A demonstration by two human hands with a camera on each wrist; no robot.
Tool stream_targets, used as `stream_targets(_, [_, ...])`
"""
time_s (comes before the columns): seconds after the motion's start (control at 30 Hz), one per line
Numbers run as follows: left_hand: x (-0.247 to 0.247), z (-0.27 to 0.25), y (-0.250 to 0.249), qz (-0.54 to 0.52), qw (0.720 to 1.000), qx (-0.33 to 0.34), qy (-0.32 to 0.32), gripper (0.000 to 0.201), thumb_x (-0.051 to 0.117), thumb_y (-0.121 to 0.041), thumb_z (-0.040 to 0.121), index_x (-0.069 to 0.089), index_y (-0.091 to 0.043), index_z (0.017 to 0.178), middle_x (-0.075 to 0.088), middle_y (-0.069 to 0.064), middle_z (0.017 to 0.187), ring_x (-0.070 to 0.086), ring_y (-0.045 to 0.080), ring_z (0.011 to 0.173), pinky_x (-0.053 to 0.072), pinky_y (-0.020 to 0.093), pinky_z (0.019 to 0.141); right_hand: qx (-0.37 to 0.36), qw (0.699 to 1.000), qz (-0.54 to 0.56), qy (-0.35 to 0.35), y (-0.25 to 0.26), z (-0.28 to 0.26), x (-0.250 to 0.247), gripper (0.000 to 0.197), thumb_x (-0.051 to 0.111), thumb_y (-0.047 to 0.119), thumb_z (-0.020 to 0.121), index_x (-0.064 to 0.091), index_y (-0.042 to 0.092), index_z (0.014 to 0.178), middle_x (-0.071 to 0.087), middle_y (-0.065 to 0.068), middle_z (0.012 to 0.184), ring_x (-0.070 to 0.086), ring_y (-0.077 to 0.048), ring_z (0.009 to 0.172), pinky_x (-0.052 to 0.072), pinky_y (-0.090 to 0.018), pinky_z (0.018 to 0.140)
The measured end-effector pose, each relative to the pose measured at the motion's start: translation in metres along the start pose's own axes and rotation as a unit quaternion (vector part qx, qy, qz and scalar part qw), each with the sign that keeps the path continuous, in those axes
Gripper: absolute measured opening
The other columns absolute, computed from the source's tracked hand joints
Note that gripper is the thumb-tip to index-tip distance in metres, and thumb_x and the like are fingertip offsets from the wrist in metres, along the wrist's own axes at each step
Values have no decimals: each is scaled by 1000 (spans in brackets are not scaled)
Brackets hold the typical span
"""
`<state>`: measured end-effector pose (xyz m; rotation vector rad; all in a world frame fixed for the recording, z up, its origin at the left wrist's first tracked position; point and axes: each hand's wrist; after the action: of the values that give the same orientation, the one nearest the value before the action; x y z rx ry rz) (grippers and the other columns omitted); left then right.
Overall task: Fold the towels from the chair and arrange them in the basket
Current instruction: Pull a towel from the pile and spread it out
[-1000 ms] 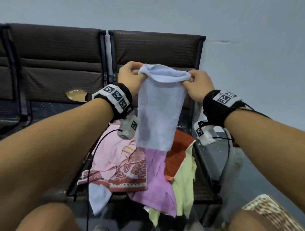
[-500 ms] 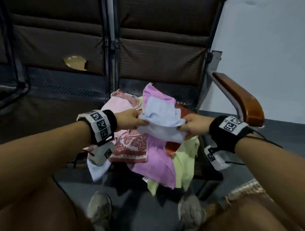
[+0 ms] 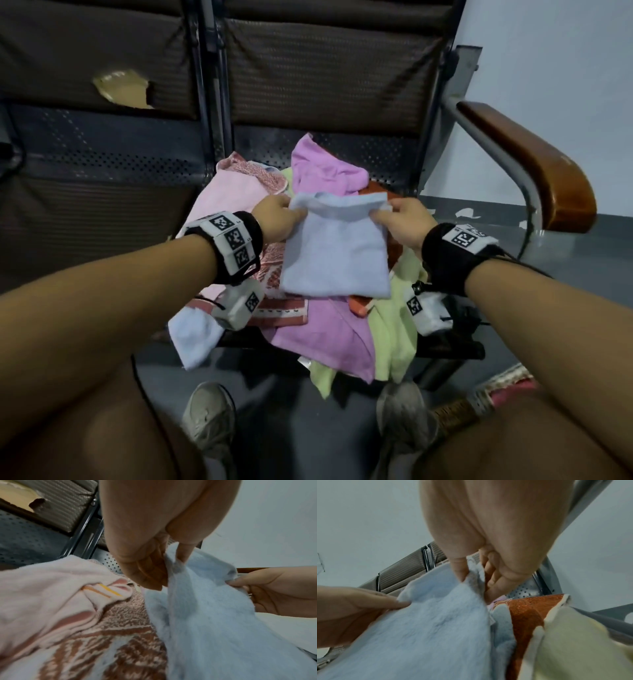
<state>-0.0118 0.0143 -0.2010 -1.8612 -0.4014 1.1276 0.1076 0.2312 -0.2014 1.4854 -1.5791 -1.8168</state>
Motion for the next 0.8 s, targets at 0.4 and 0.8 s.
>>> stream_targets(0.4, [14, -26, 32, 97, 987, 89, 86, 44, 84, -38, 74, 69, -27, 114, 69, -5, 113, 64, 16, 105, 50, 37, 99, -185, 910, -327, 175, -11, -35, 14, 46, 72, 48, 84, 68, 21, 121, 70, 5, 120, 65, -16, 110, 49, -32, 99])
stream_targets(0.8, [8, -33, 34, 138, 982, 128, 31, 18, 63, -31, 82, 65, -13, 80, 67, 8, 77, 61, 23, 71, 46, 33, 65, -214, 912, -321, 141, -19, -50, 0, 23, 48, 23, 99, 61, 7, 87, 66, -10, 84, 60, -31, 80, 48, -41, 76])
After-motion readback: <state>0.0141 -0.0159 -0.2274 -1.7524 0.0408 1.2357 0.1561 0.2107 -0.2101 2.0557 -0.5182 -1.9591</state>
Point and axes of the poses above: each hand's wrist, its own z-axis towards the middle knuckle, its own x-axis out of the palm, y = z × x
